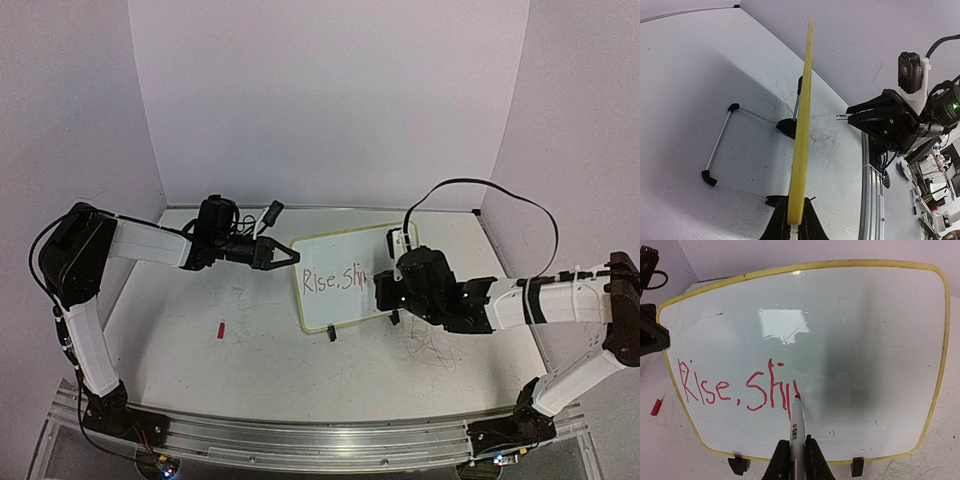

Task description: Write a sentence on the whiteboard

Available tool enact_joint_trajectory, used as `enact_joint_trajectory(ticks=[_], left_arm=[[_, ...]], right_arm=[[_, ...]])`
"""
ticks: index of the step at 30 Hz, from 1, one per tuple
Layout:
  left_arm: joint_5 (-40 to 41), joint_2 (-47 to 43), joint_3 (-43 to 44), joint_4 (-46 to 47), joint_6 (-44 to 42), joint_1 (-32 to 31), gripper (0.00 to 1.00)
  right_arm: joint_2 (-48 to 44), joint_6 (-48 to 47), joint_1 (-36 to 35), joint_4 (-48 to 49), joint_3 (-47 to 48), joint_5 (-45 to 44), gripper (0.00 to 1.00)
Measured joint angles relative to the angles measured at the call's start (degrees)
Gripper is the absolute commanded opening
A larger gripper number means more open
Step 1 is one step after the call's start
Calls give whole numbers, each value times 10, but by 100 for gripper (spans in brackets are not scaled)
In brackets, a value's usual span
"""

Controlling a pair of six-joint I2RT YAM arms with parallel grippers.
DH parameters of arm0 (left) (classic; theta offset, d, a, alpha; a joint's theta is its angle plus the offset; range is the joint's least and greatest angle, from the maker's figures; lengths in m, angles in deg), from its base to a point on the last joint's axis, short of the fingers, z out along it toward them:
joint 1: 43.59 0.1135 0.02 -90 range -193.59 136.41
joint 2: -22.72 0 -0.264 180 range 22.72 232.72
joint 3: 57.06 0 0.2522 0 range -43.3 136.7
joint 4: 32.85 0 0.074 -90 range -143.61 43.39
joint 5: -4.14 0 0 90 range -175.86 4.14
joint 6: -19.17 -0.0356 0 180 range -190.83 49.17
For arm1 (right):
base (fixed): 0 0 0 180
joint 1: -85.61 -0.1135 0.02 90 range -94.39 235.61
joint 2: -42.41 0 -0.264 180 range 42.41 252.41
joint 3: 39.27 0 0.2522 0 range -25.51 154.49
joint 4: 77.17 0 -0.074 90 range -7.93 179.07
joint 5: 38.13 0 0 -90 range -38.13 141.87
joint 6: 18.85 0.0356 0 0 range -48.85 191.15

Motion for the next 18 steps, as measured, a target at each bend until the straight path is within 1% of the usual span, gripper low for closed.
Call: enact_joint_trajectory(ticks=[5,18], left_arm=[[0,0,0,0,-1,0,0],[0,-1,0,-3,-1,0,0]], right_arm=[[9,-9,0,2,21,-13,0],[12,-9,-1,1,25,-42,0]])
